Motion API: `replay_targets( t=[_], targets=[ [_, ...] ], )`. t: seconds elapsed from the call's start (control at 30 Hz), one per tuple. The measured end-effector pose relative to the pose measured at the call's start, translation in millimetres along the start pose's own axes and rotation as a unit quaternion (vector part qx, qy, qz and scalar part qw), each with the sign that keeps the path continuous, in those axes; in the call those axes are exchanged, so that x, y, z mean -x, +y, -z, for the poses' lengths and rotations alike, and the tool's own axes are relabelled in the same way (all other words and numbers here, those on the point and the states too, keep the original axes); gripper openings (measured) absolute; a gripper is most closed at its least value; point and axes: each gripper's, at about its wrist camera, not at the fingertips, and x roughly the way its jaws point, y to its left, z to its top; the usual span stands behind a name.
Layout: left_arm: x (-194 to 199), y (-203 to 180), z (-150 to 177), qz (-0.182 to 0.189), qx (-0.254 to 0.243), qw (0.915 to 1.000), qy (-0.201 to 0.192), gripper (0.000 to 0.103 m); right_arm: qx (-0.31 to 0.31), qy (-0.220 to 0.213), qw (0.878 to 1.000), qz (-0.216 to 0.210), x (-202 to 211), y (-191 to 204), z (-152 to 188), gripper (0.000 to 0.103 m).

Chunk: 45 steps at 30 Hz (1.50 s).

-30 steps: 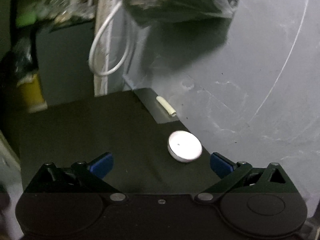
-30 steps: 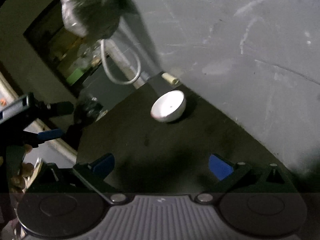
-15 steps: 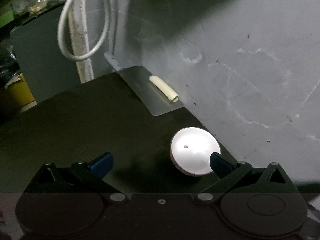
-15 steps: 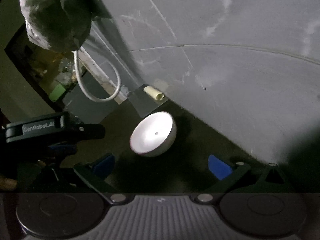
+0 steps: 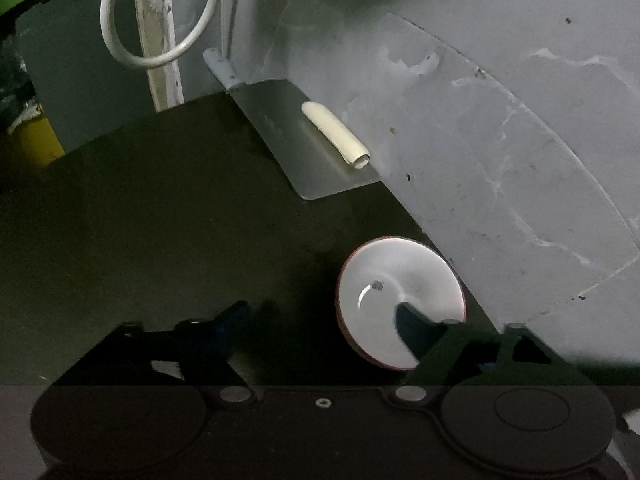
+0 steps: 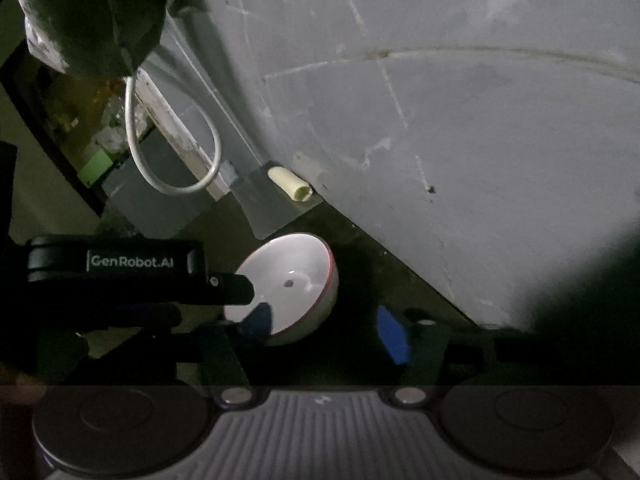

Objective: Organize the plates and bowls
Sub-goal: 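Grasp the second white bowl rim with the left gripper, then carry the second white bowl with the left gripper to the nested bowls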

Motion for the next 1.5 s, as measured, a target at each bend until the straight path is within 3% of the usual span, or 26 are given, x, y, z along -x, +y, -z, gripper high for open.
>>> replay_targets(
  t=[0.1, 0.17, 0.27, 0.33, 0.47, 0.73, 1.2, 1.5],
  targets=[
    [-1.6, 3.1, 1.8, 0.027, 0.015, 0.9995, 0.001, 0.062, -0.002, 0.008, 1.000, -0.005, -7.1, -0.1, -2.3, 0.051],
    [-3.9, 4.5, 3.2, 0.043, 0.025, 0.9987, 0.004, 0.041, -0.002, 0.011, 1.000, -0.013, -8.5, 0.3, -3.7, 0.041],
    [-9.7, 6.8, 6.4, 0.063, 0.040, 0.9971, 0.017, 0.028, 0.003, 0.016, 1.000, -0.021, -8.5, 0.7, -5.6, 0.036],
    [-12.3, 9.4, 10.0, 0.076, 0.052, 0.9956, 0.017, 0.019, 0.003, 0.022, 0.999, -0.029, -9.8, 1.1, -6.9, 0.032],
    [-9.7, 18.3, 19.9, 0.094, 0.064, 0.9935, 0.004, 0.012, 0.004, 0.030, 0.999, -0.030, -6.9, -0.2, -7.0, 0.022],
    [32.4, 19.5, 55.1, 0.117, 0.060, 0.9901, -0.050, 0.013, 0.016, 0.030, 0.998, -0.055, 24.2, -0.6, 6.5, 0.021],
    [145.6, 21.3, 127.9, 0.177, 0.050, 0.9742, -0.131, 0.012, 0.103, -0.004, 0.988, -0.114, 153.3, 32.2, 29.1, 0.021],
    [185.9, 19.7, 172.2, 0.187, 0.039, 0.9722, -0.136, 0.012, 0.143, 0.002, 0.982, -0.126, 213.2, 49.2, 52.0, 0.021]
  ],
)
